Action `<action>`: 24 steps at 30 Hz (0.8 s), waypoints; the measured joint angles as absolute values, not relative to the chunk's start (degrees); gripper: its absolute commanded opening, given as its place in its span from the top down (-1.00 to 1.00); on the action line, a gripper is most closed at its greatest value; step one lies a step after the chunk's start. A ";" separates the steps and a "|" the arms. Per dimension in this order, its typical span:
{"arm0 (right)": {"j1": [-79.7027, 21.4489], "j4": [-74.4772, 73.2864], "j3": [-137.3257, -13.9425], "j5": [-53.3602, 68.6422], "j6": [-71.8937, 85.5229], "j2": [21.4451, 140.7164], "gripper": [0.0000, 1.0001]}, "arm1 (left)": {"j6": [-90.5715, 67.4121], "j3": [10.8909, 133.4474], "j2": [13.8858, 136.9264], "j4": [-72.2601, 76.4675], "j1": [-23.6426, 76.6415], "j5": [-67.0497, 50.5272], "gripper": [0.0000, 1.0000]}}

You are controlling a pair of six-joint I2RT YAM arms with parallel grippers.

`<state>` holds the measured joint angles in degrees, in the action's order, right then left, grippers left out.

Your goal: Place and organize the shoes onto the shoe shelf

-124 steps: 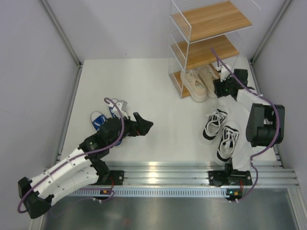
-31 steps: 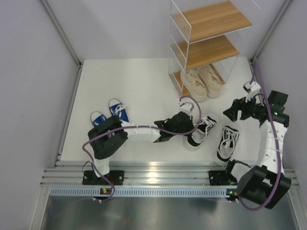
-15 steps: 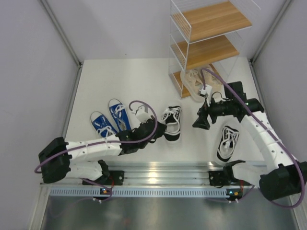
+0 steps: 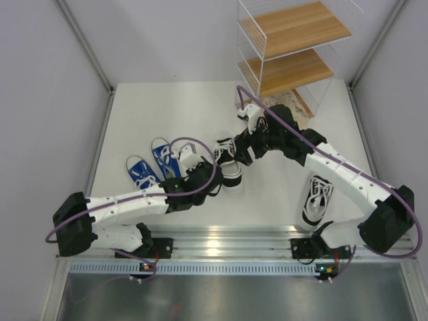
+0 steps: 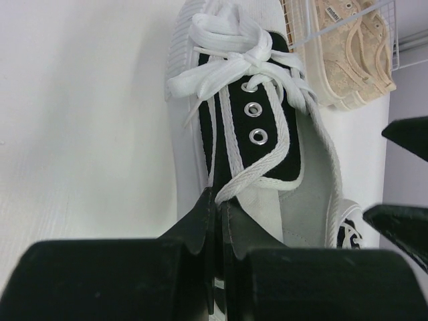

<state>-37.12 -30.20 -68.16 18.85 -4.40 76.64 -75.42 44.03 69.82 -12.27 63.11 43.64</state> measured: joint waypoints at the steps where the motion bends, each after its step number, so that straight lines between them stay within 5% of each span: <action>1: -37.56 -28.97 -68.62 17.02 -2.92 77.49 -0.61 | -75.44 44.16 69.87 -12.56 63.11 43.64 1.00; 7: -41.65 -25.69 -68.77 10.15 0.45 83.50 -0.39 | -75.50 45.50 70.06 -13.39 63.16 43.53 1.00; 10: -43.13 -25.74 -68.77 7.29 0.86 86.39 0.03 | -75.53 45.91 70.13 -13.37 63.16 43.46 1.00; 11: -43.42 -25.69 -68.77 6.55 0.97 86.94 0.40 | -75.48 45.93 70.13 -13.41 63.16 43.38 1.00; 14: -43.70 -25.80 -68.79 4.12 -0.69 87.83 1.00 | -75.02 45.91 70.13 -13.72 63.18 42.87 1.00; 16: -43.72 -26.00 -68.93 3.11 -2.28 87.83 1.00 | -74.35 45.84 69.93 -13.08 63.18 42.00 1.00; 17: -43.75 -26.41 -69.21 3.05 -3.16 87.83 1.00 | -73.95 45.78 69.76 -12.78 63.18 41.69 0.88; 19: -43.72 -27.09 -69.80 3.81 -6.07 87.68 1.00 | -71.85 44.62 68.69 -11.03 63.13 40.86 0.14; 20: -43.57 -27.29 -69.84 4.71 -8.16 87.39 1.00 | -71.20 44.01 68.05 -10.09 63.11 40.01 -0.53; 23: -41.95 -29.98 -68.82 9.93 -16.16 85.23 1.00 | -66.59 40.82 63.64 -5.19 63.07 35.33 -0.96; 24: -41.21 -30.85 -67.55 11.81 -18.50 83.66 1.00 | -65.25 39.79 62.02 -3.73 62.96 33.67 -0.96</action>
<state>-41.21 -30.85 -67.55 11.81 -18.50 83.66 -65.25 39.79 62.02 -3.73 62.96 33.67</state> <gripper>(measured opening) 0.031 0.916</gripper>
